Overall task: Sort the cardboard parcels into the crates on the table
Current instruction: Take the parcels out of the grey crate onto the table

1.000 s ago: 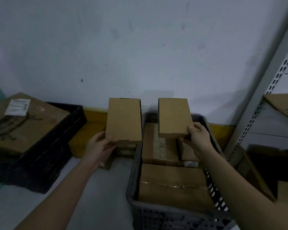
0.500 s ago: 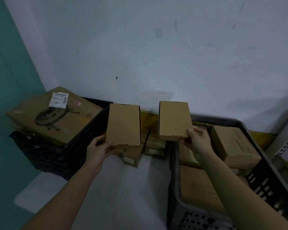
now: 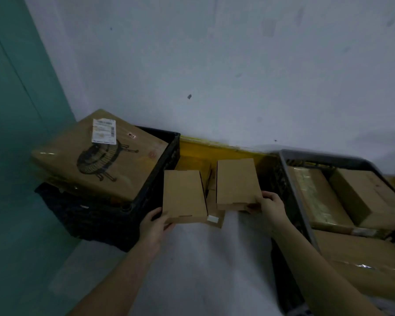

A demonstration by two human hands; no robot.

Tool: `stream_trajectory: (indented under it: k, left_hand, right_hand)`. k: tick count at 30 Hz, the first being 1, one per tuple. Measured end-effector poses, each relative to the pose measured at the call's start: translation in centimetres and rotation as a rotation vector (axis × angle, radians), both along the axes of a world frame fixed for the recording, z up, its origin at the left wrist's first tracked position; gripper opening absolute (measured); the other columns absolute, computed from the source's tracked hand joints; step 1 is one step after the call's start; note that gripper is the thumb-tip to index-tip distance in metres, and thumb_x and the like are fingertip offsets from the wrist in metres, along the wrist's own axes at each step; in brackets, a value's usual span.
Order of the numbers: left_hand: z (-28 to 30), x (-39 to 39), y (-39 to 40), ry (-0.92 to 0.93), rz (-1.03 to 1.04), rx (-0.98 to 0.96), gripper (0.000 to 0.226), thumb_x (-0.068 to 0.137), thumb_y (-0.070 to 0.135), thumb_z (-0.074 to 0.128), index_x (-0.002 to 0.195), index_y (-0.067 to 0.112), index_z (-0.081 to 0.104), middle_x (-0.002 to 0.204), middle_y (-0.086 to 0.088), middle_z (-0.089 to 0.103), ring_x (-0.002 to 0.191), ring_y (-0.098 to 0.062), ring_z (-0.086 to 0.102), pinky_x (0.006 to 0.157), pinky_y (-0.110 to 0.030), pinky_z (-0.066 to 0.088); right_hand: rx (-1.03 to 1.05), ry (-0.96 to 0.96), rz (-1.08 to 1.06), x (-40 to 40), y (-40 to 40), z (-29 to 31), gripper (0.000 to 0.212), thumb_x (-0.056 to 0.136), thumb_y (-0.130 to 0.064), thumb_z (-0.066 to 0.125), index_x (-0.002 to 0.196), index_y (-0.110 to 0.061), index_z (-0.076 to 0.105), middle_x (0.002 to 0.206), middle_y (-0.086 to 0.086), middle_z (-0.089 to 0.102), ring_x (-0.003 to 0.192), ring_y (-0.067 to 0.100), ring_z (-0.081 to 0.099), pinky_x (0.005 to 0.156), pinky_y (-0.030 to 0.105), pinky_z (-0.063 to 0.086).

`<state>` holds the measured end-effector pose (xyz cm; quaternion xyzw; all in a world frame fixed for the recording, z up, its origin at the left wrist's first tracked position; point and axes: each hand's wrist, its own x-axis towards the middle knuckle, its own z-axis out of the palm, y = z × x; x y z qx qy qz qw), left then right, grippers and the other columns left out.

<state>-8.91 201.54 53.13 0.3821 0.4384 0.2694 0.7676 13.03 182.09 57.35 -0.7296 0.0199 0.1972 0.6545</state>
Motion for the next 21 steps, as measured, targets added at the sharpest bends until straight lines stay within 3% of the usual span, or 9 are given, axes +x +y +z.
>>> stream_trajectory:
  k: [7,11,14,17,21]
  left_hand:
    - [-2.0,3.8,2.6,0.027,0.016,-0.073,0.06,0.087,0.001,0.072,0.142,0.011,0.049,0.132,-0.019,0.06,0.107,-0.03,0.064,0.092,-0.04,0.056]
    - [-2.2,7.1,4.3,0.062,0.071,-0.085,0.056,0.091,0.001,0.066,0.144,0.011,0.049,0.133,-0.02,0.059,0.112,-0.033,0.062,0.09,-0.037,0.055]
    - [-2.2,9.3,5.5,0.105,0.089,0.004,0.057,0.097,0.005,0.059,0.15,0.017,0.041,0.144,-0.018,0.05,0.125,-0.033,0.054,0.102,-0.039,0.048]
    - [-2.8,9.7,4.3,0.258,0.002,0.268,0.065,0.098,0.015,0.06,0.155,0.024,0.03,0.156,-0.009,0.035,0.139,-0.031,0.039,0.114,-0.047,0.035]
    - [-4.0,10.0,2.4,0.478,-0.329,0.927,0.061,0.1,0.015,0.055,0.155,0.02,0.03,0.164,0.001,0.017,0.15,-0.022,0.017,0.12,-0.039,0.026]
  right_hand:
    - [0.034,0.062,-0.039,0.7,-0.2,-2.2,0.026,0.095,-0.003,0.056,0.119,-0.014,0.05,0.107,0.009,0.058,0.093,0.028,0.063,0.065,0.037,0.059]
    - [0.062,0.093,-0.044,1.2,0.2,-3.3,0.022,0.097,-0.005,0.056,0.118,-0.012,0.054,0.11,0.01,0.06,0.093,0.027,0.064,0.049,0.021,0.054]
    - [0.102,0.124,-0.049,1.6,0.9,-3.7,0.016,0.099,-0.005,0.054,0.112,-0.012,0.056,0.111,0.012,0.06,0.096,0.029,0.064,0.051,0.022,0.056]
    - [0.161,0.182,-0.021,1.7,1.5,-4.2,0.016,0.099,-0.004,0.052,0.113,-0.012,0.057,0.113,0.011,0.06,0.101,0.03,0.065,0.064,0.031,0.06]
    - [0.222,0.221,-0.007,2.0,2.9,-4.3,0.028,0.1,-0.005,0.05,0.128,-0.007,0.052,0.113,0.01,0.061,0.101,0.028,0.065,0.071,0.035,0.06]
